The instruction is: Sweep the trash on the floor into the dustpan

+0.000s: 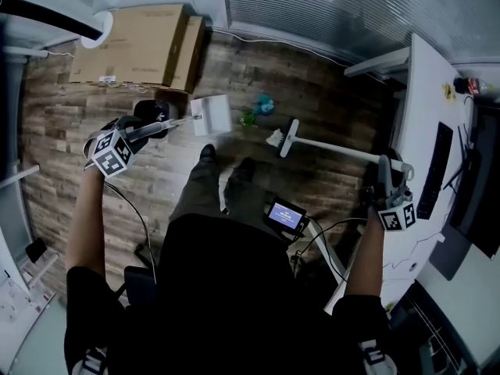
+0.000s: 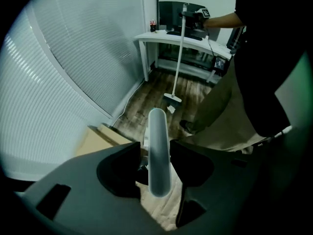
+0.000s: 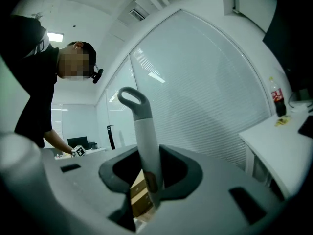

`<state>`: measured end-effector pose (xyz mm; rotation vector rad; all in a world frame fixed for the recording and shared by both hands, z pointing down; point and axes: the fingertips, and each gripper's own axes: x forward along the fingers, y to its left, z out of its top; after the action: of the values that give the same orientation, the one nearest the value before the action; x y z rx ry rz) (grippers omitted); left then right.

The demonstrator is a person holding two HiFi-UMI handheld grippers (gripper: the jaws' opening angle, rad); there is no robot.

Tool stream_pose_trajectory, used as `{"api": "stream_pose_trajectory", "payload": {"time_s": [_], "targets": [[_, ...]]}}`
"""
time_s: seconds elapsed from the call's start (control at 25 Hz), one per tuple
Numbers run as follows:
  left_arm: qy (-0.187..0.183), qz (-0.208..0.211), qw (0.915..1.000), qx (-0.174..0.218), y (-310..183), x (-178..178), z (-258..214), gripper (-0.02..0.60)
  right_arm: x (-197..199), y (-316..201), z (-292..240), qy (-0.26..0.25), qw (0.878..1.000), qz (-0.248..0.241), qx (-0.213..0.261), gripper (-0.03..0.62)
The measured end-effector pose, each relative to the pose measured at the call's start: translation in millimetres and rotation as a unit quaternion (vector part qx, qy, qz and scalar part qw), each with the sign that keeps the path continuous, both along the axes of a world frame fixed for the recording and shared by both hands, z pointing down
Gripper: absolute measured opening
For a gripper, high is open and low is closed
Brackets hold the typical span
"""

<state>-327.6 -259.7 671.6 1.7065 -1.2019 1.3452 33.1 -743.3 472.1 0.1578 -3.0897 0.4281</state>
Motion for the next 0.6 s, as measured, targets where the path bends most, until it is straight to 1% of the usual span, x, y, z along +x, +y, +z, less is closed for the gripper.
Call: {"api": "stream_pose_trajectory", "payload": {"time_s": [0.12,0.2,0.36,0.48,0.6], "targets": [[0.015,0.012,0.9998,-0.003,-4.1,1.3,7.8,0.175,-3.5,-14.8,4.3,0.007,1.000,0.004,0.010,0.098],[0.018,0.018,0.9997,0.004,-7.6,1.1,8.4,0.137,-10.8,-18.5,9.4,0.020,1.000,-0.006,0.022,0.095],[0.036,0.000,0.9990,0.026,-16.2,3.5,7.7,0.129,-26.0,-23.2,28.6,0.057,0.996,-0.022,0.057,0.091],[0.051,-0.009,0.9982,0.029,-19.3,11.5,6.9,0.127,-41.7,-18.0,46.7,0.090,0.990,-0.053,0.094,0.086],[0.050,0.001,0.9984,0.024,-18.9,14.0,5.4,0.127,-66.1,-0.8,74.5,0.123,0.979,-0.106,0.123,0.086]]}}
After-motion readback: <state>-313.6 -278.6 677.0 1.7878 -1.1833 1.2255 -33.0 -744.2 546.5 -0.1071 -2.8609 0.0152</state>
